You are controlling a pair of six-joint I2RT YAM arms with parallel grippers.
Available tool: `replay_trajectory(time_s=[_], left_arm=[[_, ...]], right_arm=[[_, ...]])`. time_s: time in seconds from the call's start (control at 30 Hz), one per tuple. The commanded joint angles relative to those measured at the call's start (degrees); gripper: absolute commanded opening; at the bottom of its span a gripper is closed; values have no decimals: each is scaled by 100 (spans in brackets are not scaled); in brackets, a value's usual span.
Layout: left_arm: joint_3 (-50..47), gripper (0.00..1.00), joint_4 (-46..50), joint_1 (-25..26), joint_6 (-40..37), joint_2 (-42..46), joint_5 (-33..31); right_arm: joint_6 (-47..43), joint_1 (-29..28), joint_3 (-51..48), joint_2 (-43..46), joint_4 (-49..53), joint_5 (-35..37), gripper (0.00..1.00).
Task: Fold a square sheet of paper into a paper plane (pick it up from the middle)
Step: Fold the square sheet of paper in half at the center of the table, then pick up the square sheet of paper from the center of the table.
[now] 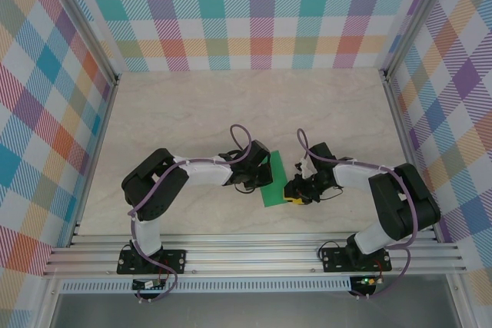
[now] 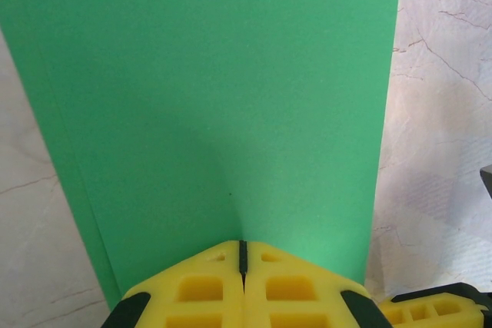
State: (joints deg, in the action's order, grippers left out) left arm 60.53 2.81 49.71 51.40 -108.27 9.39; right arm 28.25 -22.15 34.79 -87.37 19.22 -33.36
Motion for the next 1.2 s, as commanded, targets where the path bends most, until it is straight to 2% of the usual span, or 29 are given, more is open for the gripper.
replay_trajectory(time_s=[0.0,0.13,0.2,0.33,0.57,0.73,1.17], left_arm=[[-24,0,134,65,-93,16,-91],[11,0,154,70,-172,120,-136],[63,0,236,66,-235,156,-182],[117,0,312,72,-297,173,-180],[125,1,334,65,-315,175,-175],[104,0,356,65,-327,201,-192],[145,0,448,65,-391,296,-244]], right_arm=[[-29,-24,104,230,267,92,28],[-6,-17,325,467,508,501,30],[-47,-24,450,388,632,824,36],[-9,-17,505,216,559,986,36],[-110,-17,469,-261,157,336,37],[-120,-17,375,-154,-145,-158,33],[-180,75,405,-155,-195,-330,30]])
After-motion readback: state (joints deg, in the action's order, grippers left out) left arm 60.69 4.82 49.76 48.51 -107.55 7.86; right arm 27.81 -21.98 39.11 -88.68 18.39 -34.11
